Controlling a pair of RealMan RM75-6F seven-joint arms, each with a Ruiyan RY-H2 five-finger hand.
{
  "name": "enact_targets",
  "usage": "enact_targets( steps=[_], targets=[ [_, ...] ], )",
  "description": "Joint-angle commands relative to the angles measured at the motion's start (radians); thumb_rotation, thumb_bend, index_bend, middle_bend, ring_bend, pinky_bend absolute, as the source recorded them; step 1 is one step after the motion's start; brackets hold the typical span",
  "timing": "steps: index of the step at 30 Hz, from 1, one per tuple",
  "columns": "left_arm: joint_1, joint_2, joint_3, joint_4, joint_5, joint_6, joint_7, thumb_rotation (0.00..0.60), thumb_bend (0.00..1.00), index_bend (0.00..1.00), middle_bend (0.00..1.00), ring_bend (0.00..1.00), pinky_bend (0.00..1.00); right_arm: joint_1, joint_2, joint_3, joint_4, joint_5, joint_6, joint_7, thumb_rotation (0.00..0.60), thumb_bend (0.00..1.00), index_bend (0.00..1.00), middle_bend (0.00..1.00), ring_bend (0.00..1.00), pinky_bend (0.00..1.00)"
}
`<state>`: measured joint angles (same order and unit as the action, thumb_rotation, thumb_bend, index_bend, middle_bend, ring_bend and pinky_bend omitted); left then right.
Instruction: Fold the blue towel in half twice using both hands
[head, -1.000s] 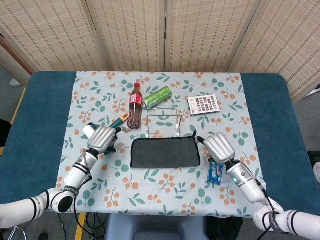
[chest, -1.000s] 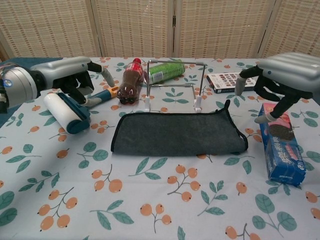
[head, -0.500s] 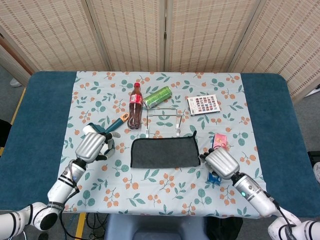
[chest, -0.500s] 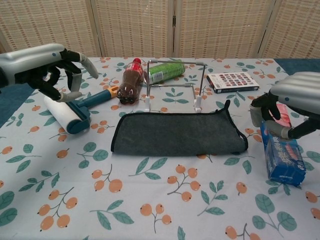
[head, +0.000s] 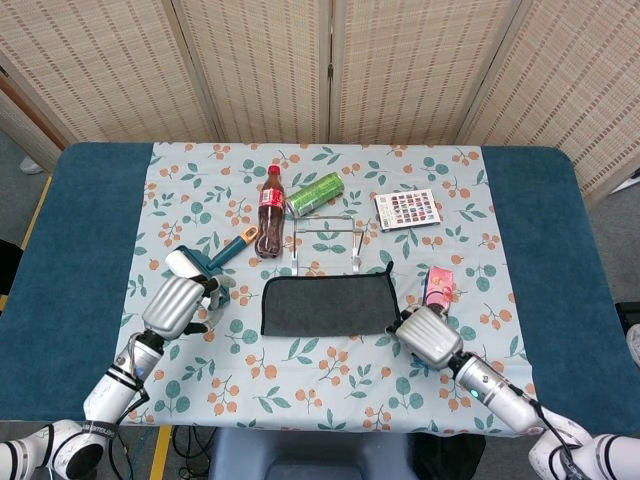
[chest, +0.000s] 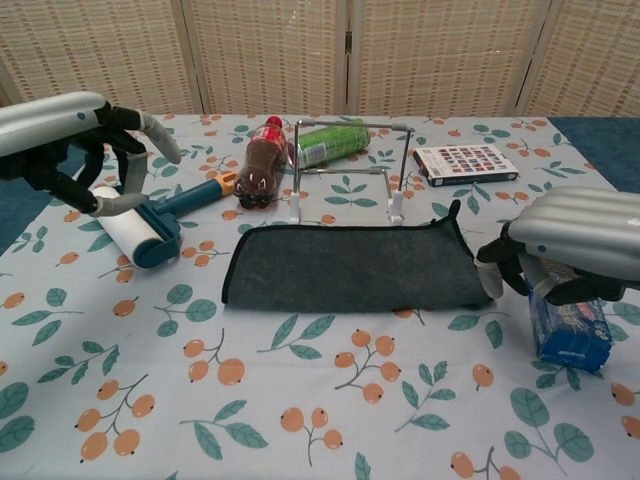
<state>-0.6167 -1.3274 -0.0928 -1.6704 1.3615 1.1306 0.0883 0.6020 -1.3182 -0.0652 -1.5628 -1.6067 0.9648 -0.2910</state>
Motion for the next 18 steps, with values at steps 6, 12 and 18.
enact_targets(
  steps=[6,12,18],
  targets=[
    [0.009,0.001,0.002,-0.005,0.005,-0.008,-0.012,0.6,0.36,0.31,0.58,0.46,0.65,0.012,-0.027,-0.013,0.035,0.003,-0.04,-0.024,0.6,1.0,0.46,0.53,0.39,0.57],
    [0.016,-0.003,0.003,0.006,0.013,-0.011,-0.029,0.6,0.36,0.31,0.58,0.46,0.65,-0.022,0.012,-0.04,0.04,0.016,-0.025,-0.028,0.6,1.0,0.48,0.56,0.39,0.56],
    [0.018,-0.011,-0.003,0.013,0.021,-0.01,-0.044,0.6,0.36,0.31,0.58,0.46,0.65,-0.066,0.053,-0.061,0.058,0.029,0.011,-0.003,0.6,1.0,0.48,0.56,0.39,0.56]
  ],
)
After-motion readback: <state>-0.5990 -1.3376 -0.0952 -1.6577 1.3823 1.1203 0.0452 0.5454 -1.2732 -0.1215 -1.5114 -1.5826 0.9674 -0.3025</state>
